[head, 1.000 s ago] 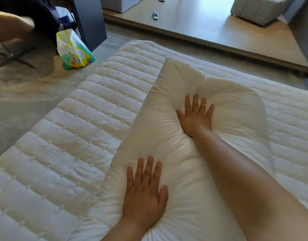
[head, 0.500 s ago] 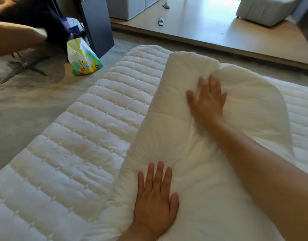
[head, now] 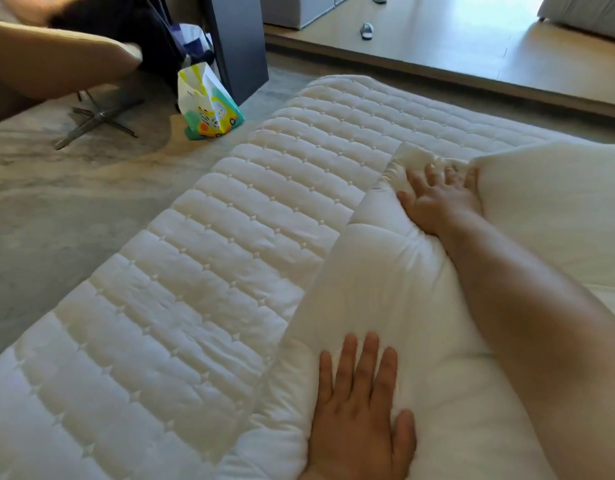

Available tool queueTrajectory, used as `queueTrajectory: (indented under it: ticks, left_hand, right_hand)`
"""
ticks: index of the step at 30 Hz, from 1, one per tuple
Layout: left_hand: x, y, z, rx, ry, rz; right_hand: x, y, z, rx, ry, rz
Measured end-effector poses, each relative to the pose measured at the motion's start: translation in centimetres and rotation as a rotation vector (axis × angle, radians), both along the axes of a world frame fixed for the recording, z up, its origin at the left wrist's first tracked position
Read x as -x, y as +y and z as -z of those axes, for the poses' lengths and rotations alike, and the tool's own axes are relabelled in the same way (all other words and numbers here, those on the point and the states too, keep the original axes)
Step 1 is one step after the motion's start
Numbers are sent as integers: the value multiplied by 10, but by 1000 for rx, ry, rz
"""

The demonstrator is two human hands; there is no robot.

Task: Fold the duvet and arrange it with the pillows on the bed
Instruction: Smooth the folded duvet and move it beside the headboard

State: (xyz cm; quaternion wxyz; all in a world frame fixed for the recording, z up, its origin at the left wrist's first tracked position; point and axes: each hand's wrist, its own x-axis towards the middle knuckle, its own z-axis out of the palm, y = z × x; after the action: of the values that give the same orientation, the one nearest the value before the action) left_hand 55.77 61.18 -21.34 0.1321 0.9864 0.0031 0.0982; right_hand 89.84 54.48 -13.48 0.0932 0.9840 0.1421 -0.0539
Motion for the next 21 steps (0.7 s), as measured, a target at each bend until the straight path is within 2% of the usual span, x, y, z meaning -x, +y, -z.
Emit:
queueTrajectory:
  ticks: [5,9,12,14,17,21]
  left_hand:
    - [-2,6,7,-5,5,34]
    - [-4,4,7,18,47,54]
    - [-3,0,0,28,76,64]
    - [-2,-2,-4,44,83,65]
    - [-4,-8,-6,45,84,67]
    - [-6,-16,-5,5,82,82]
  right_hand:
    - [6,-2,-2,-35,-53,8]
    - [43,4,-51,-188,-105,-18]
    - [109,-36,-99,-217,-260,-63]
    - [155,-89,-115,-178,-328,7]
    - [181,-153,-82,-146,-155,304]
    - [173,-171,-15,-205,0,355]
